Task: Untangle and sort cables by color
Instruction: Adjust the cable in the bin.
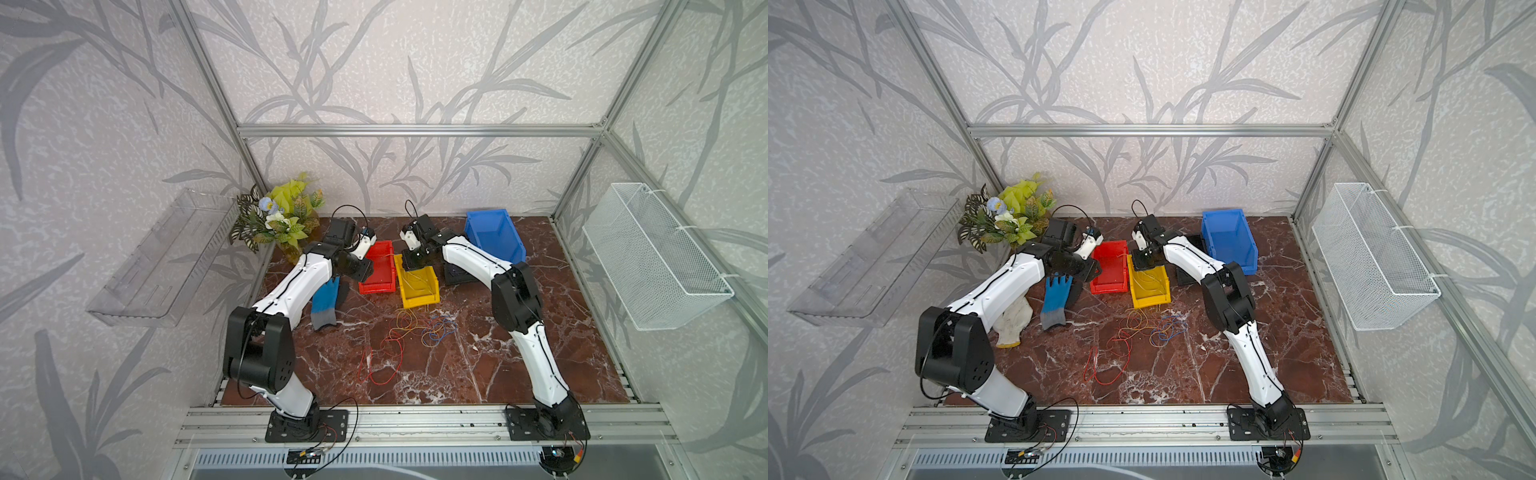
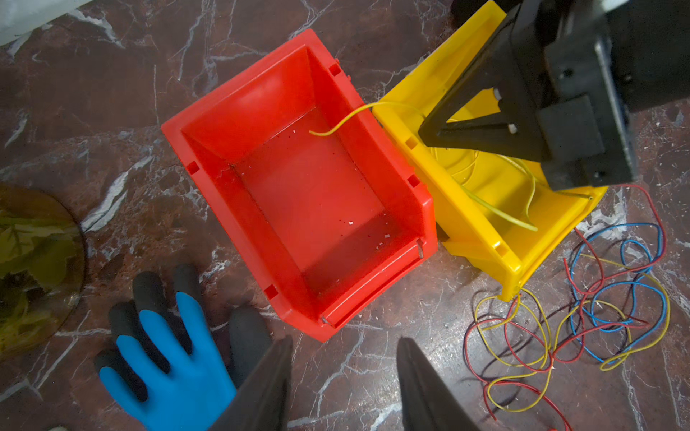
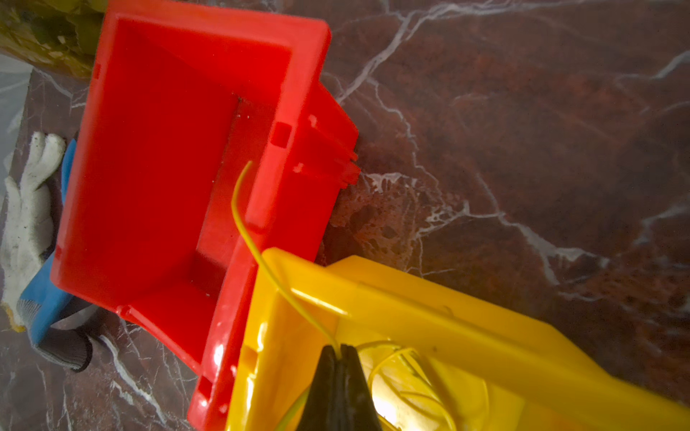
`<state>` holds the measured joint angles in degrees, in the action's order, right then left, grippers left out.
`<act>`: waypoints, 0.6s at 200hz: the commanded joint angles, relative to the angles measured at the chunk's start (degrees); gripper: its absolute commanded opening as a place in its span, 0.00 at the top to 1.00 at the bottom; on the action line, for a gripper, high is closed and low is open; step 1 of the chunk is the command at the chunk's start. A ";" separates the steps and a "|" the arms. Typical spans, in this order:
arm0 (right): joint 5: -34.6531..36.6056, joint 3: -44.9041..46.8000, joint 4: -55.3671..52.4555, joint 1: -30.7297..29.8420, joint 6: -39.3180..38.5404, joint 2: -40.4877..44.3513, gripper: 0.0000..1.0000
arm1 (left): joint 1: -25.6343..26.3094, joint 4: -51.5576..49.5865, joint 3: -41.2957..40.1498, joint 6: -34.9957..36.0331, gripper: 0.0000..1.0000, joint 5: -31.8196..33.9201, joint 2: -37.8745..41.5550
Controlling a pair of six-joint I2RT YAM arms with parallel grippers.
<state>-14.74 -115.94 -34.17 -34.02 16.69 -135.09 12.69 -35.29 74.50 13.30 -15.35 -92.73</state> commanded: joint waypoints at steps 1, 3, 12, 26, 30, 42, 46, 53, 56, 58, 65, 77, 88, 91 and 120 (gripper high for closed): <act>4.00 4.37 2.64 -1.04 0.81 5.94 1.00 | -0.29 0.37 -0.79 0.42 0.52 -0.42 2.13; 4.19 4.81 2.80 -1.09 0.96 6.36 1.00 | -0.27 0.39 -0.79 0.41 0.52 -0.39 2.14; 5.09 6.85 3.35 -1.22 1.93 8.32 1.00 | -0.26 0.48 -0.96 0.56 0.52 -0.12 2.30; 6.68 10.69 4.49 -1.32 3.86 11.20 1.00 | -0.34 0.72 -1.20 0.61 0.52 0.59 2.47; 7.02 11.93 5.04 -1.31 4.42 12.10 1.00 | -0.36 0.74 -1.31 0.59 0.52 0.74 2.54; 8.11 16.26 7.41 -1.38 6.11 14.65 1.00 | -0.34 0.83 -1.55 0.67 0.52 0.92 2.75; 8.49 17.62 8.45 -1.34 6.58 15.53 1.00 | -0.29 0.83 -1.58 0.77 0.52 0.88 2.78; 8.88 19.91 9.96 -1.32 7.29 16.79 1.00 | -0.31 0.96 -1.70 0.89 0.52 0.79 2.88; 9.00 20.81 10.58 -1.32 7.55 17.27 1.00 | -0.36 0.94 -1.72 0.93 0.52 0.77 2.90; 9.09 21.34 10.89 -1.31 7.74 17.61 1.00 | -0.38 0.97 -1.81 0.94 0.52 0.70 2.90; 9.44 22.85 11.94 -1.31 8.31 18.53 1.00 | -0.38 1.05 -1.89 1.03 0.52 0.68 2.98; 10.06 24.80 13.14 -1.32 9.07 19.68 1.00 | -0.37 1.01 -1.99 1.03 0.52 0.70 3.08; 11.06 26.29 13.68 -1.31 9.65 20.49 1.00 | -0.38 1.14 -2.12 1.11 0.52 0.71 3.20; 11.28 26.62 13.77 -1.31 9.80 20.67 1.00 | -0.38 1.17 -2.09 1.16 0.52 0.72 3.25; 12.31 28.54 13.40 -1.31 10.66 21.19 1.00 | -0.34 1.34 -2.48 1.44 0.52 0.56 3.34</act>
<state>-4.86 -89.01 -22.00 -35.46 25.39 -115.31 12.58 -34.63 72.88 13.78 -14.90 -91.26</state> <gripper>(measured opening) 0.037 0.476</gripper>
